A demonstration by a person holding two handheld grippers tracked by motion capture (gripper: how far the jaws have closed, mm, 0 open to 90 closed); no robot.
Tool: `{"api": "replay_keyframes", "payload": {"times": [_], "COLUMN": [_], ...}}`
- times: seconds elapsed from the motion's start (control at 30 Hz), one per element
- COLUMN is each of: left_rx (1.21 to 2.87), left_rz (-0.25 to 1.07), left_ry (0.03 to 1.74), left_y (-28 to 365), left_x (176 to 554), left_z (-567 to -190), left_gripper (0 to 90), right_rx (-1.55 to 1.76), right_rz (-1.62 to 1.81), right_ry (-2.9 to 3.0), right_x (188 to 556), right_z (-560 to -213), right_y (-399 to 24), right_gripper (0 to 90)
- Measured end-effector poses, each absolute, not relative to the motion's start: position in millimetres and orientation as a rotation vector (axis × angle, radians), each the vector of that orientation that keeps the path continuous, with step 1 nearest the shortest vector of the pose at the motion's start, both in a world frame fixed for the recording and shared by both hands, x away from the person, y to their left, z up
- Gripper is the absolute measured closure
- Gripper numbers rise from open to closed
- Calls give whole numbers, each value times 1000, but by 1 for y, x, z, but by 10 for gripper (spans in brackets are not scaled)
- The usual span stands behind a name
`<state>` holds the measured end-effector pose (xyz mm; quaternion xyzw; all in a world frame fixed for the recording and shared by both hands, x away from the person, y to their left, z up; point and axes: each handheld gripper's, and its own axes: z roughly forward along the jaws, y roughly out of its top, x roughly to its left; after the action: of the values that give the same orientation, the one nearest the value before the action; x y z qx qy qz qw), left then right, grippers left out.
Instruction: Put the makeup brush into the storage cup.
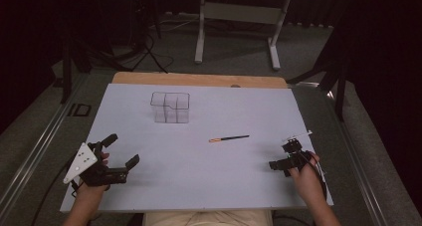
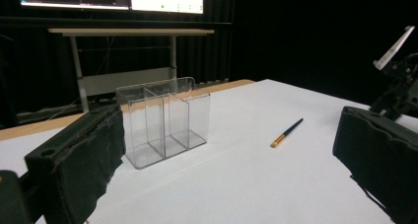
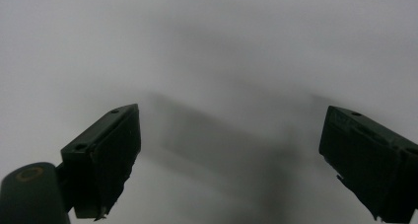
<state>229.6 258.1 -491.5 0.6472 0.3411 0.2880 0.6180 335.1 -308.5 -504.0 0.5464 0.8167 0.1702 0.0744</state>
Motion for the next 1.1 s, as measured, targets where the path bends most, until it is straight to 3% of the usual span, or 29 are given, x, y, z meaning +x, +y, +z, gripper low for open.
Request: {"api": "replay_keyframes", "payload": {"times": [0.8, 0.9, 1.1], "left_rx": [1478, 1475, 1472], "left_rz": [660, 656, 656], "left_ry": [797, 799, 800], "left_y": [260, 261, 262], "left_x": [230, 229, 229], "left_z": [-492, -492, -492], "left_gripper": [4, 4, 4], "right_rx": [1198, 1133, 817], "right_rz": [-32, -74, -111], "right_ry": [3083, 3132, 3260], "right_x": [334, 334, 327], "right_z": [-484, -483, -485], "right_y": [-297, -291, -273], "right_gripper": [92, 128, 128]}}
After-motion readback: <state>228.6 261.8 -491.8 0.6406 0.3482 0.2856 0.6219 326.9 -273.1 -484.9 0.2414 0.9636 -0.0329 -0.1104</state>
